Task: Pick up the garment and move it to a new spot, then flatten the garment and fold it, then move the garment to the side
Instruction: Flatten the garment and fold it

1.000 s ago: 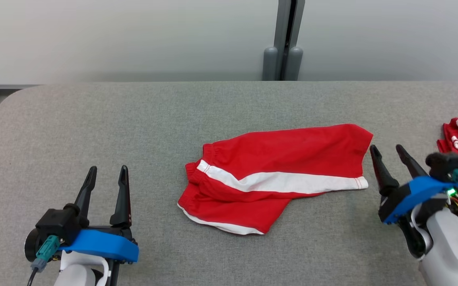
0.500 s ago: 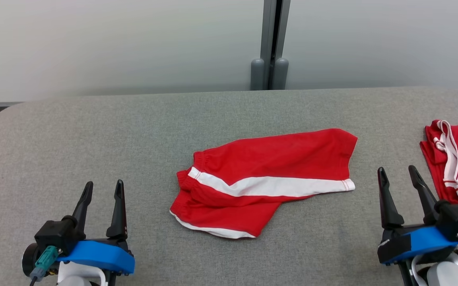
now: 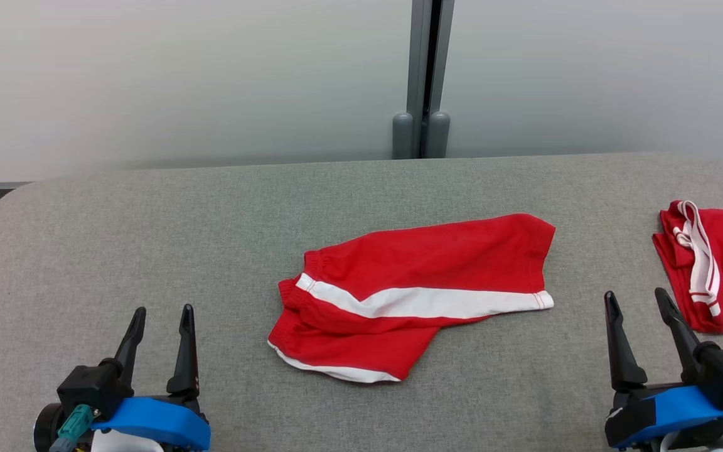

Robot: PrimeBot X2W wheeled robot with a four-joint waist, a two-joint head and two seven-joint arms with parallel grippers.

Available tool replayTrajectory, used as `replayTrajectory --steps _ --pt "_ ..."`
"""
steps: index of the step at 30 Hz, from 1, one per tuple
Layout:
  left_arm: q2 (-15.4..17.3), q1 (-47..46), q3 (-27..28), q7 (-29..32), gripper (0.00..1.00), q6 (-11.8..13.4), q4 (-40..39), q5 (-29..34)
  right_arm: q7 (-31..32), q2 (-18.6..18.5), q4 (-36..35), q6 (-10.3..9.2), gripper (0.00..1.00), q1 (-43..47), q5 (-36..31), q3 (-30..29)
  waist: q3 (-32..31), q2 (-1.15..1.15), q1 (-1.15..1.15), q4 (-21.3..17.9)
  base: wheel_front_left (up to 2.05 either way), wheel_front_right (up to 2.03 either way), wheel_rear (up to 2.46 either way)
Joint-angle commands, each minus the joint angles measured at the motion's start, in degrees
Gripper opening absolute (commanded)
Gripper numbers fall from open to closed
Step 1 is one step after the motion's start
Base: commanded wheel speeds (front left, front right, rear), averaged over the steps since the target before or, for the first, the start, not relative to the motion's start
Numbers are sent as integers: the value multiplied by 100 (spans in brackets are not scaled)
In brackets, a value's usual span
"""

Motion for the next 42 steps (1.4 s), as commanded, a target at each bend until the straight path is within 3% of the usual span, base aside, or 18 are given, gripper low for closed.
replayTrajectory --steps 1,24,30,42 --pt "34 9 32 -23 100 -12 -13 30 27 20 -50 0 100 114 26 -3 9 0 1 0 0 0 0" --pt "-17 -249 -58 50 100 -11 42 -81 74 23 -80 0 100 16 196 86 150 0 1 23 0 0 0" --pt "-134 -836 -423 554 100 -42 137 -215 58 23 -128 0 100 -169 170 137 361 0 1 1 0 0 0" --pt "-191 -1858 -1500 2399 100 -72 699 -1127 -71 19 53 0 100 -424 288 330 729 0 1 -190 0 0 0"
